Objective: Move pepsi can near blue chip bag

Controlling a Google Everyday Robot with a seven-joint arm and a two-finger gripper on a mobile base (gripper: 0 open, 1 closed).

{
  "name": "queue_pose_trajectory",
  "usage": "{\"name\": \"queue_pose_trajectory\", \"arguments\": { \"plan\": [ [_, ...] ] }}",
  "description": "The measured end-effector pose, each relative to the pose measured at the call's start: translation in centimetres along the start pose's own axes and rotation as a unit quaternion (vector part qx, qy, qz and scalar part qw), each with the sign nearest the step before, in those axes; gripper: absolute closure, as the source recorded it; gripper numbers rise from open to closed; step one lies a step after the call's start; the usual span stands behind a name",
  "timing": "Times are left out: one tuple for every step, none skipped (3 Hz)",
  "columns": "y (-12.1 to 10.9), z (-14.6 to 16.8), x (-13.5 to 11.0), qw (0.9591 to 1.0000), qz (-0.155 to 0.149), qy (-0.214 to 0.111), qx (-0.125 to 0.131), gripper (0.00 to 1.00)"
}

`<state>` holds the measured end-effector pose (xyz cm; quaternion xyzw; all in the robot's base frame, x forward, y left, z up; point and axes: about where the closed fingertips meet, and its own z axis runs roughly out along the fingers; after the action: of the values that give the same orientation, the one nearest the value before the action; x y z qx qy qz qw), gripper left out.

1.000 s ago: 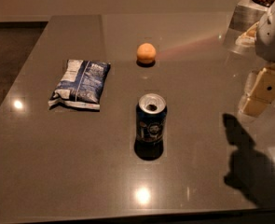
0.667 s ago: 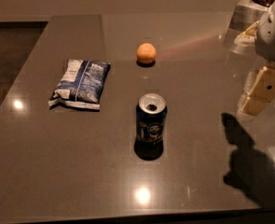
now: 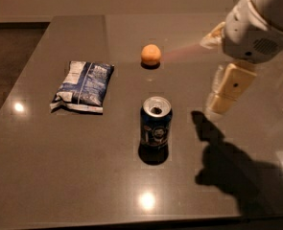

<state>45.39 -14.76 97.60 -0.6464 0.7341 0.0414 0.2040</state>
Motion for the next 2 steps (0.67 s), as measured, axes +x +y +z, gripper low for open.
{"name": "queue_pose_trajectory", "arguments": {
  "plan": [
    [1.3, 2.7, -3.9, 0.9988, -0.016, -0.03, -0.036, 0.0],
    [2.4, 5.3, -5.9, 0.9966, -0.021, -0.045, -0.066, 0.0]
  ]
}}
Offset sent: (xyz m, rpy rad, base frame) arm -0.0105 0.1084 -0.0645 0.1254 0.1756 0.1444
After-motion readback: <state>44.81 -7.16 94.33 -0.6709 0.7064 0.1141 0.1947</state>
